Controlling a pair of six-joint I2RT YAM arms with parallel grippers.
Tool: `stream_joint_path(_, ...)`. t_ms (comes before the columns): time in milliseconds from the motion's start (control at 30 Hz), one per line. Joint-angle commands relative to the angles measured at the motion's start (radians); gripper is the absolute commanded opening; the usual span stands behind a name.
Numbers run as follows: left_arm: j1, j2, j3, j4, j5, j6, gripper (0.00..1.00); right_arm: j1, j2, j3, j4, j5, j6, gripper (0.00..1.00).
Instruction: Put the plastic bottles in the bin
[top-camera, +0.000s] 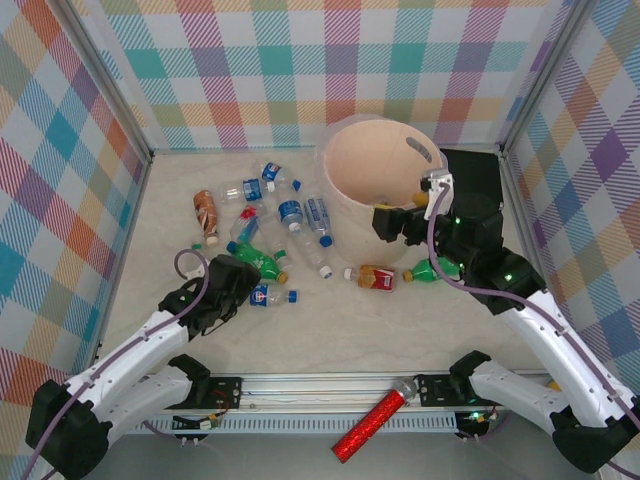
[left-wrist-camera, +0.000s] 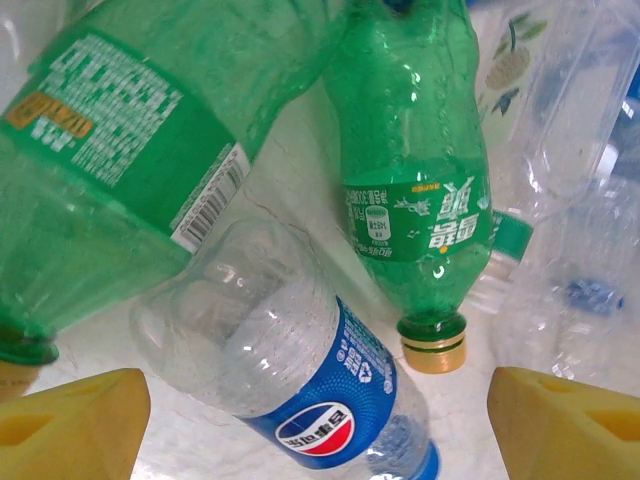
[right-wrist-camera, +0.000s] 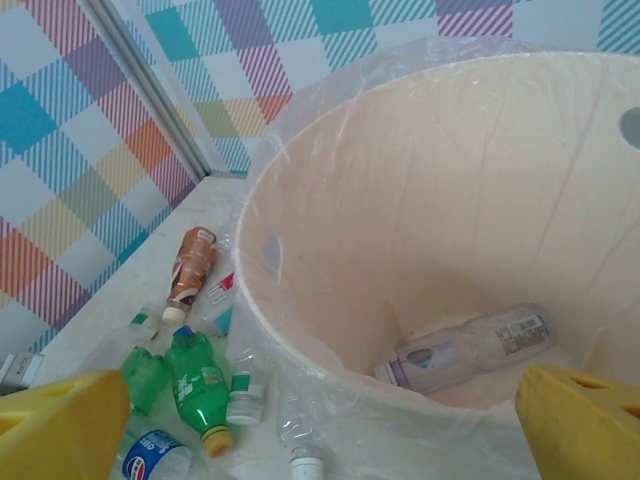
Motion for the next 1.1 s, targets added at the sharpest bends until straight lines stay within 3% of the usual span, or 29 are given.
stream_joint_path(0,-0.01,-0.018,-0.021,0.045,0.005,-0.171,0.87,0.007,-0.011,0.012,-0.016,-0.111,-0.027,0.99)
stream_joint_path(200,-0.011,0.086,-0.023,0.113,0.061,-0.219,0.86,0.007,0.015,0.059,-0.068,-0.361,-0.059,0.99)
stream_joint_path(500,-0.017,0.19,-0.041,0.16,0.04,-0.274,0.83,0.007,0.027,0.087,-0.114,-0.42,-0.071,0.99)
stream_joint_path(1067,-0.016,0.397,-0.042,0.342,0.023,-0.282,0.77,0.007,0.037,0.098,-0.113,-0.408,-0.053,0.99)
